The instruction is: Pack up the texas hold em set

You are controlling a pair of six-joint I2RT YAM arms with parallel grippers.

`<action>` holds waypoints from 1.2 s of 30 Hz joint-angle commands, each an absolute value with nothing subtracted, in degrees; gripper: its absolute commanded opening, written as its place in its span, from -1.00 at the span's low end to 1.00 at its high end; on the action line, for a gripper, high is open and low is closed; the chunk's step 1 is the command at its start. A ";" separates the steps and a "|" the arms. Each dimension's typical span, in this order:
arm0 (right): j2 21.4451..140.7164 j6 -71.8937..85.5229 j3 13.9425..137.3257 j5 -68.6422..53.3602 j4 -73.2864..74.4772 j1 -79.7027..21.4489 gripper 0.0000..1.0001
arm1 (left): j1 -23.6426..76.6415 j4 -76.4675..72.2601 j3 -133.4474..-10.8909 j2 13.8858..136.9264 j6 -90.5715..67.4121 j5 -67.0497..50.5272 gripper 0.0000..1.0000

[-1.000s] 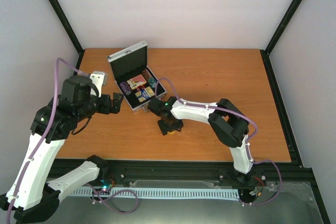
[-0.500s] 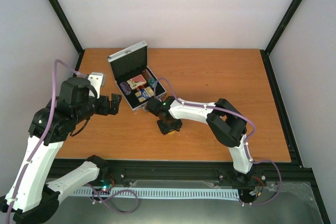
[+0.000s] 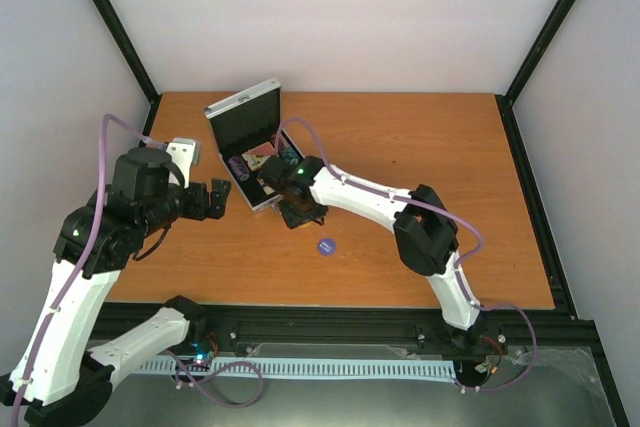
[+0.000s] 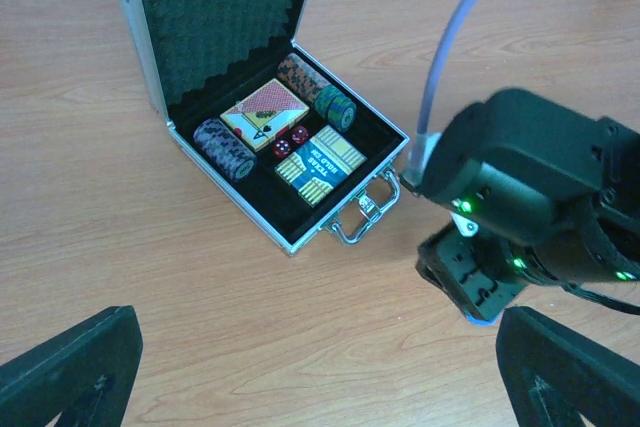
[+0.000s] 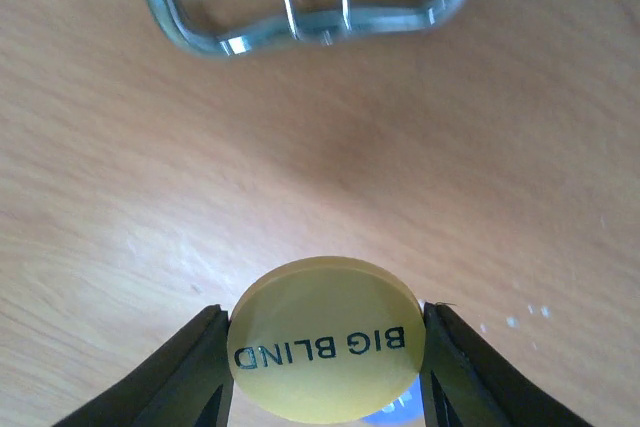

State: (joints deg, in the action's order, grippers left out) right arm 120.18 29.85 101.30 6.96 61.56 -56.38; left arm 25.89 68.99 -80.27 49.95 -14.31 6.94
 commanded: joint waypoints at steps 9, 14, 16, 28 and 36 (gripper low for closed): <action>133.37 24.22 124.54 6.33 64.92 -53.35 -0.42 | 25.93 69.87 -82.58 49.49 -14.15 7.43 1.00; 136.16 24.06 128.38 3.81 60.11 -51.52 -0.41 | 25.93 70.27 -82.27 49.76 -14.24 7.44 1.00; 137.41 23.90 129.36 3.01 58.58 -50.97 -0.41 | 25.93 70.10 -82.05 49.72 -14.21 7.57 0.99; 144.83 24.74 137.68 0.35 49.38 -47.90 -0.35 | 25.93 70.14 -81.50 50.15 -14.41 7.21 0.99; 147.78 25.31 139.48 -0.93 47.31 -46.39 -0.19 | 25.93 70.80 -80.97 50.14 -14.34 7.80 0.99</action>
